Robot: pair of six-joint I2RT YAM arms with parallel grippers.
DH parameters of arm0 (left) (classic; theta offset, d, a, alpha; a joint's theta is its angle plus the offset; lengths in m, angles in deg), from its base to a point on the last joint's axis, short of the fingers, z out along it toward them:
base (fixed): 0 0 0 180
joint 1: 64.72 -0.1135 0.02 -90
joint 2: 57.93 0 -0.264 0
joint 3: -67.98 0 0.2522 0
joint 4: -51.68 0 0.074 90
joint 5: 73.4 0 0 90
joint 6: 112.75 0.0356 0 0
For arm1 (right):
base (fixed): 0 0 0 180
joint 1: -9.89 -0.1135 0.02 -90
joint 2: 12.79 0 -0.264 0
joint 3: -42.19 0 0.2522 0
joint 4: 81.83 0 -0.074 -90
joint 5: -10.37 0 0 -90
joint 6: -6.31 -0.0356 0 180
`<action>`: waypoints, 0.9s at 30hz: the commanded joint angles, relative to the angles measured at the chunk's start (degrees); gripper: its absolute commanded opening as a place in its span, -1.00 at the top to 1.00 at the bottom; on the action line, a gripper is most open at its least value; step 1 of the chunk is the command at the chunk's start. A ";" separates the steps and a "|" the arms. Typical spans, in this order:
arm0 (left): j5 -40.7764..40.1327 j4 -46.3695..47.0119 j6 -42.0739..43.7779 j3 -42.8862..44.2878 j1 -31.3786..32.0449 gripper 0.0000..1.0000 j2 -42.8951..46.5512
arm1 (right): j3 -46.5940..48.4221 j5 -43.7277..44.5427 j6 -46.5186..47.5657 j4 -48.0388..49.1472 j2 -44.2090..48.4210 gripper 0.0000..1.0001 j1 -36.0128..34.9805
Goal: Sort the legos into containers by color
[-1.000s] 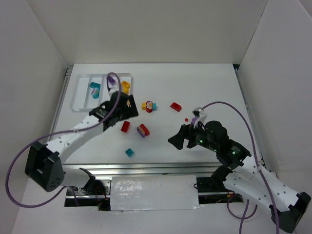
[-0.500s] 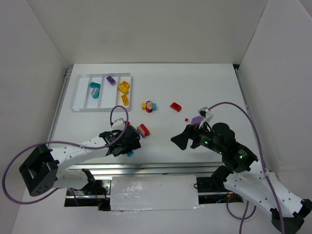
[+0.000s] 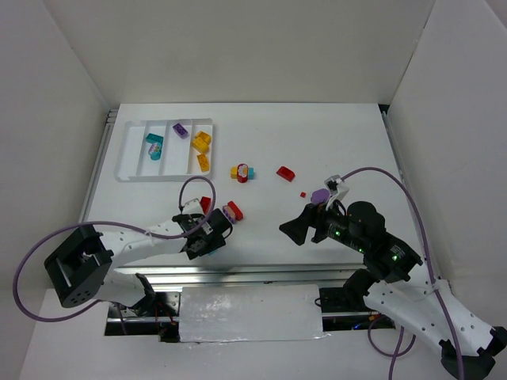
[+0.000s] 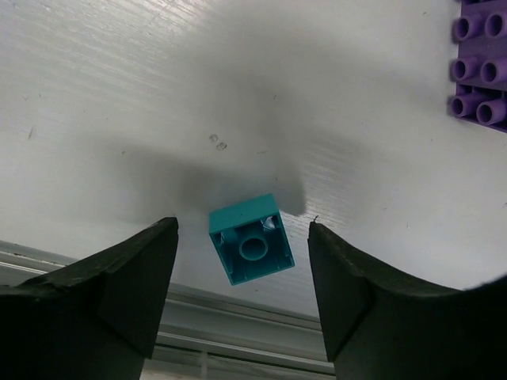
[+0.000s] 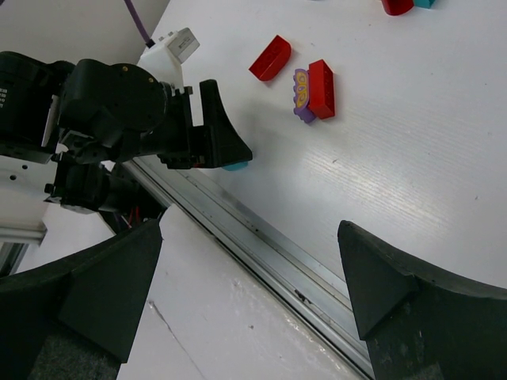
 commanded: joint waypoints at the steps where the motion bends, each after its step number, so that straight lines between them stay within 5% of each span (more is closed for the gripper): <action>1: -0.37 -0.08 -1.12 0.97 0.61 -0.54 -0.62 | 0.10 0.25 0.64 1.04 0.01 -0.99 0.08; 8: -1.84 1.07 -0.59 0.53 0.52 0.29 -0.27 | -0.08 0.16 0.64 1.21 0.01 -0.99 0.17; 11: -5.27 -2.79 0.47 2.71 -2.02 1.00 0.69 | -0.16 0.25 0.64 0.95 0.27 -0.99 0.17; 14: -6.86 -4.47 2.93 3.95 -6.60 1.00 4.20 | 0.10 0.34 0.81 0.69 0.27 -0.99 0.08; 19: -7.91 -1.31 14.33 9.03 -25.54 1.00 8.17 | -0.43 -0.18 0.81 2.35 -0.43 -0.99 0.17; 27: -9.86 2.47 21.29 25.38 -44.27 0.99 -10.18 | -1.22 -1.33 1.34 4.38 -3.07 -0.99 0.17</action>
